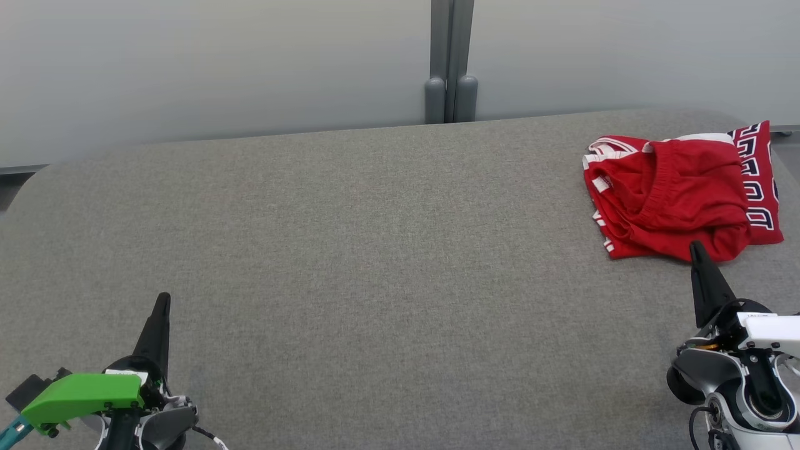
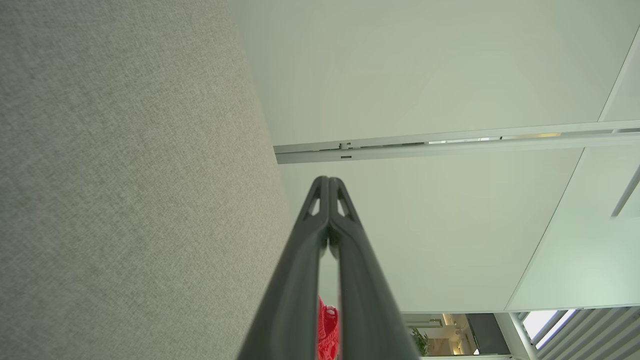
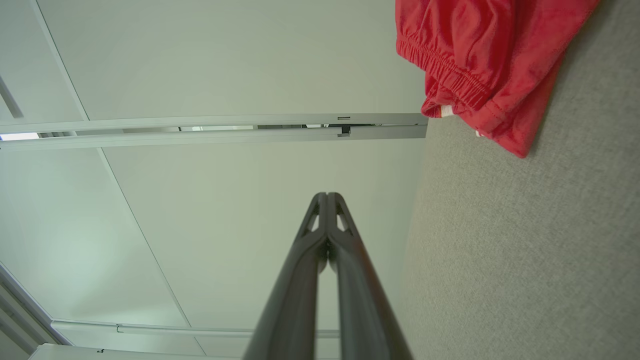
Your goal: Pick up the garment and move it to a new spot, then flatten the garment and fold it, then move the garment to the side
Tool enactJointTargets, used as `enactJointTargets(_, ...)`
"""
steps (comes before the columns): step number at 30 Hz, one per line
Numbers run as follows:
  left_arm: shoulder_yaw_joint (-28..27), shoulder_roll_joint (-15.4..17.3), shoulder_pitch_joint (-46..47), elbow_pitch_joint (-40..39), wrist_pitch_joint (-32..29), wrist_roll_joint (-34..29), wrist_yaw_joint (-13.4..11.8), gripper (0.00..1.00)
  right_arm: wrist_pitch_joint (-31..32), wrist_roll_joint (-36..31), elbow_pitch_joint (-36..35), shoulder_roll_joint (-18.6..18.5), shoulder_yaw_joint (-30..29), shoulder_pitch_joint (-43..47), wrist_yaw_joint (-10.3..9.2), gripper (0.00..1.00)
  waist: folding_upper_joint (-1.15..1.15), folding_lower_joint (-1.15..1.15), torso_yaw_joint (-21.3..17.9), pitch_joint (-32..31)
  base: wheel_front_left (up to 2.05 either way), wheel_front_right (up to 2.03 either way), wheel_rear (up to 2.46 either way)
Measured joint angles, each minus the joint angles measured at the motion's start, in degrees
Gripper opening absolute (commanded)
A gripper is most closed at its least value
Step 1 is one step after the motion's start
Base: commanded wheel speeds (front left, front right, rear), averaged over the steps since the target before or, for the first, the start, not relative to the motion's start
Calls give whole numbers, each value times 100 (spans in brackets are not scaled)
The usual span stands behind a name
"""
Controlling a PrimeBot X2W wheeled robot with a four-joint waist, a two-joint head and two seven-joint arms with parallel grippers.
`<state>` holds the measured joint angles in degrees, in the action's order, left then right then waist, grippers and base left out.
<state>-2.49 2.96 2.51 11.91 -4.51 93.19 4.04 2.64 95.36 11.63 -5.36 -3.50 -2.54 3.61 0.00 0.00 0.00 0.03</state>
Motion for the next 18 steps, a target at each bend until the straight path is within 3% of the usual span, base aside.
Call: enactJointTargets(18, -15, 0, 1, 11, 0, 0, 0, 0, 0, 0, 18, 0, -4, -44, 1, 0, 0, 0, 0, -1, 0, 0, 0)
